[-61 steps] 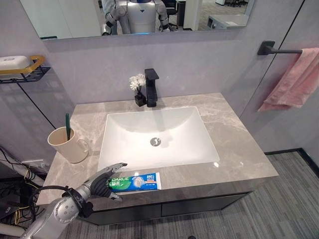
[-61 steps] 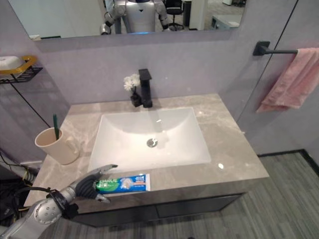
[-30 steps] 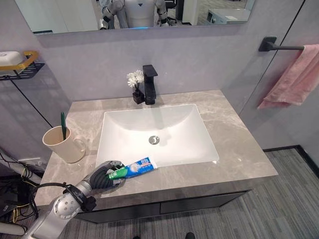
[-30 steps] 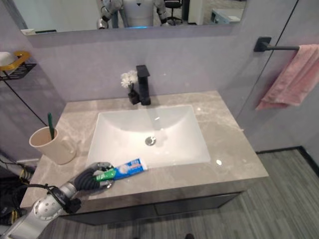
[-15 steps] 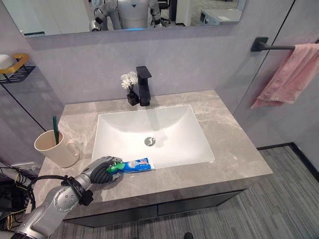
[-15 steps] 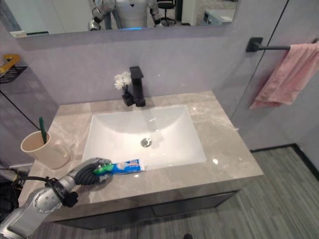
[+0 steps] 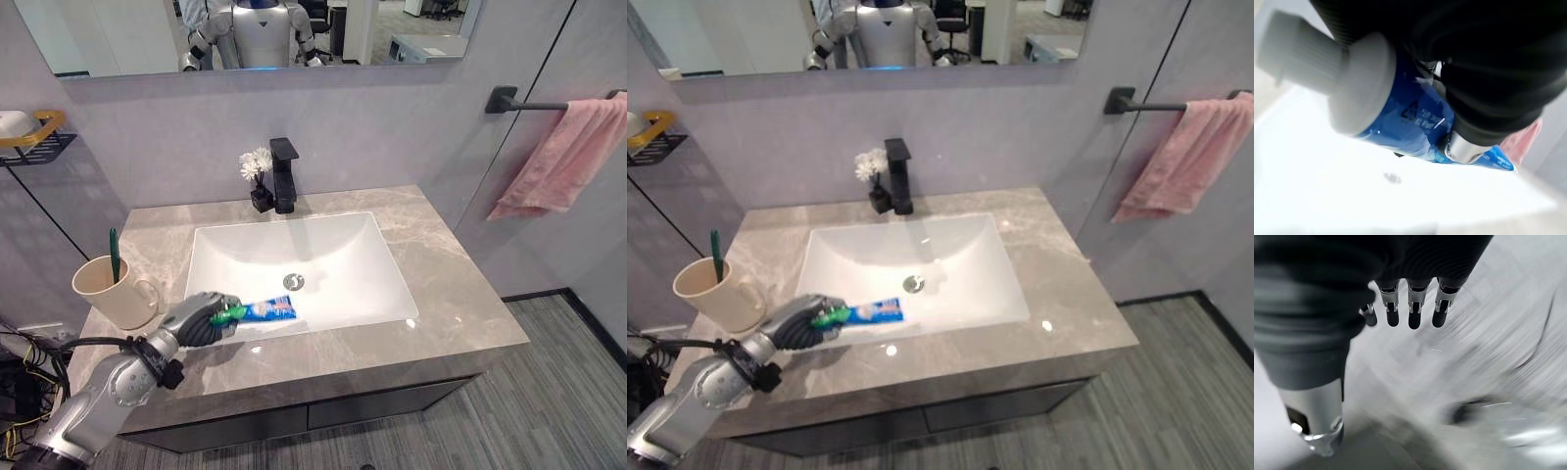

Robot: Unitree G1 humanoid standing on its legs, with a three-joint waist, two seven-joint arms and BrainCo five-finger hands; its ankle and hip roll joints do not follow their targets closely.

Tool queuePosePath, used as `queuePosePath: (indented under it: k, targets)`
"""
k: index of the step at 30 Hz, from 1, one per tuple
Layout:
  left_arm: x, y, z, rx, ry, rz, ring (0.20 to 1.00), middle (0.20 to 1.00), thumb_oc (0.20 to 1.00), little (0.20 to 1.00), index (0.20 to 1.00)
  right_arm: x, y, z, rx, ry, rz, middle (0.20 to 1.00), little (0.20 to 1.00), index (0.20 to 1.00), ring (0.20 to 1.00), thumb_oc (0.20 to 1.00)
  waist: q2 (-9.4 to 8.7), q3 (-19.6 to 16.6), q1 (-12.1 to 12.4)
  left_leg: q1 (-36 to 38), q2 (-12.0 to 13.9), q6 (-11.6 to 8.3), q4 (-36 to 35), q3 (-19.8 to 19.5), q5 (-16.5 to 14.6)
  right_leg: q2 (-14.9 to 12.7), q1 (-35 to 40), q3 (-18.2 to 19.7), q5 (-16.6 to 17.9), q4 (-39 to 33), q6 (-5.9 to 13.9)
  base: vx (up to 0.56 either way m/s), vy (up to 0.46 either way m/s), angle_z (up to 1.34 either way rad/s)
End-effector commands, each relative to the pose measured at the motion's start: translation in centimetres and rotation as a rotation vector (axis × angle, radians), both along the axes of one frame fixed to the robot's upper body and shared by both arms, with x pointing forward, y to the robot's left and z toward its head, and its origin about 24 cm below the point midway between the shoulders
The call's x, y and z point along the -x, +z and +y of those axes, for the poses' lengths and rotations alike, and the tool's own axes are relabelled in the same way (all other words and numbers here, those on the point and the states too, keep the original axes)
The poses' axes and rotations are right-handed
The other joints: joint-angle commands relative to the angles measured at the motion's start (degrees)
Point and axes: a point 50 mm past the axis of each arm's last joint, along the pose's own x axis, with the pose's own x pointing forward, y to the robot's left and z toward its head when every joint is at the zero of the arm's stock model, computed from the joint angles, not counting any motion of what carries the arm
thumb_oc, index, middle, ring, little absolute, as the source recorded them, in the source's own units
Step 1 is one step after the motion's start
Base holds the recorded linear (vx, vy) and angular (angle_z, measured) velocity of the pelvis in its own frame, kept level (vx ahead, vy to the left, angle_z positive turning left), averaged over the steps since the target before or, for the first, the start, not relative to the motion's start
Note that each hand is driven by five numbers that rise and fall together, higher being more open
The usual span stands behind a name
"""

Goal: Put brush and paste in cup on sink, flatten towel.

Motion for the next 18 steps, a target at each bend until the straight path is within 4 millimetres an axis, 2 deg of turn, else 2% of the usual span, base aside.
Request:
queuePosePath:
  k: [1,2,3,5,7,8,10,12,13,14,15,16,17,18]
  targets:
    - [-2.4,7.5,-0.9,0.064,-0.02,-0.448,0.2,0.2,0.2,0.2,0.2,-3.1,3.7,-5.2,0.224,-0.128,-0.109,1.0,1.0,1.0,1.0,1.0,-0.88,-1.73,-0.98,2.22,4.78,-3.71,0.61,-0.88,-0.96,-4.29,0.0,-0.74,5.26,0.35,4.6,0.0,0.0,0.0]
    - [-2.8,9.2,-1.0,0.068,-0.006,-0.56,0.2,0.2,0.2,0.2,0.2,-6.3,6.7,-7.7,0.387,-0.132,-0.22,1.0,1.0,1.0,1.0,1.0,-0.63,-2.27,-1.56,2.47,4.87,-3.77,0.61,-0.86,-1.38,-4.34,0.25,-0.64,5.04,0.35,4.8,-0.04,-0.001,0.0]
    - [-2.9,9.3,-1.1,0.069,-0.007,-0.564,0.2,0.2,0.2,0.2,0.2,-6.4,6.7,-7.7,0.39,-0.134,-0.219,1.0,1.0,1.0,1.0,1.0,-0.66,-2.13,-1.49,2.18,4.8,-3.7,0.61,-0.9,-0.9,-4.39,-0.01,-0.66,5.43,0.35,4.67,0.0,0.0,0.0]
    - [-3.1,11.0,-0.9,0.056,0.017,-0.679,0.2,0.2,0.2,0.2,0.2,-10.9,11.7,-9.4,0.63,-0.016,-0.346,1.0,1.0,1.0,1.0,1.0,-0.23,-2.5,-2.29,2.27,4.84,-3.72,0.61,-0.7,-0.99,-4.46,-0.04,-0.38,5.6,0.35,4.76,-0.02,0.013,-0.03]
    - [-3.1,13.1,-0.7,0.04,0.034,-0.801,0.2,0.2,0.2,0.2,0.2,-14.9,17.3,-9.0,0.879,0.146,-0.476,1.0,1.0,1.0,1.0,1.0,0.37,-3.16,-3.12,2.47,4.86,-3.57,0.61,-0.62,-1.37,-4.52,0.05,-0.11,5.47,0.35,4.86,-0.01,0.019,-0.06]
    - [-3.2,13.6,-0.8,0.026,0.037,-0.835,0.2,0.2,0.2,0.2,0.2,-15.6,18.7,-8.4,0.953,0.162,-0.503,1.0,1.0,1.0,1.0,1.0,0.53,-3.21,-3.45,2.23,4.79,-3.46,0.61,-0.66,-0.97,-4.6,-0.17,-0.03,5.92,0.35,4.74,-0.01,0.018,-0.04]
    - [-3.5,15.3,-0.9,0.002,0.041,-0.921,0.2,0.2,0.2,0.2,0.2,-18.0,23.0,-6.6,1.155,0.306,-0.588,1.0,1.0,1.0,1.0,1.0,0.79,-3.7,-3.82,2.61,4.75,-3.48,0.61,-0.61,-1.49,-4.55,0.15,0.19,5.65,0.35,4.81,0.0,0.0,0.0]
    - [-3.6,17.2,-1.1,-0.015,0.048,-1.013,0.2,0.2,0.2,0.2,0.2,-19.7,26.3,-4.4,1.291,0.407,-0.694,1.0,1.0,1.0,1.0,1.0,0.96,-3.78,-3.98,2.58,4.74,-3.44,0.61,-0.45,-1.05,-4.52,-0.01,0.46,5.98,0.35,4.68,0.0,0.0,0.0]
    - [-3.7,18.7,-1.4,-0.016,0.043,-1.076,0.2,0.2,0.2,0.2,0.2,-21.6,28.7,-1.8,1.291,0.501,-0.895,1.0,1.0,1.0,1.0,1.0,0.96,-4.32,-3.9,2.87,4.8,-3.49,0.61,-0.25,-1.29,-4.42,0.15,0.59,5.68,0.35,4.87,-0.03,0.008,-0.01]
    - [-3.9,19.3,-1.7,-0.018,0.041,-1.103,0.2,0.2,0.2,0.2,0.2,-22.3,29.2,-0.8,1.264,0.53,-0.964,1.0,1.0,1.0,1.0,1.0,0.8,-4.33,-3.8,2.71,4.76,-3.43,0.61,-0.19,-0.78,-4.46,-0.06,0.7,6.09,0.35,4.76,-0.03,0.001,-0.04]
    - [-4.0,19.4,-1.7,-0.021,0.043,-1.107,0.2,0.2,0.2,0.2,0.2,-22.4,29.2,-0.8,1.26,0.53,-0.97,1.0,1.0,1.0,1.0,1.0,0.71,-4.22,-3.87,2.66,4.75,-3.43,0.61,-0.13,-0.77,-4.46,-0.14,0.77,6.11,0.35,4.77,-0.04,-0.007,-0.07]
    - [-4.0,20.0,-2.3,-0.034,0.031,-1.139,0.2,0.2,0.2,0.2,0.2,-23.4,29.5,0.7,1.225,0.602,-1.035,1.0,1.0,1.0,1.0,1.0,0.78,-4.46,-3.67,2.74,4.73,-3.42,0.61,-0.09,-0.7,-4.47,-0.11,0.81,6.15,0.35,4.76,0.0,0.002,-0.11]
    - [-4.2,21.0,-3.1,-0.019,0.02,-1.186,0.2,0.2,0.2,0.2,0.2,-25.3,30.8,4.7,1.174,0.835,-1.168,1.0,1.0,1.0,1.0,1.0,0.35,-4.38,-3.34,3.24,4.82,-3.4,0.61,0.24,-1.06,-4.35,0.08,1.01,5.86,0.35,4.92,-0.03,-0.002,-0.08]
    - [-4.2,21.1,-3.0,-0.021,0.023,-1.188,0.2,0.2,0.2,0.2,0.2,-25.3,30.9,4.8,1.171,0.838,-1.172,1.0,1.0,1.0,1.0,1.0,0.3,-4.23,-3.43,3.08,4.77,-3.36,0.61,0.3,-0.68,-4.39,-0.11,1.08,6.19,0.35,4.81,-0.03,-0.003,-0.07]
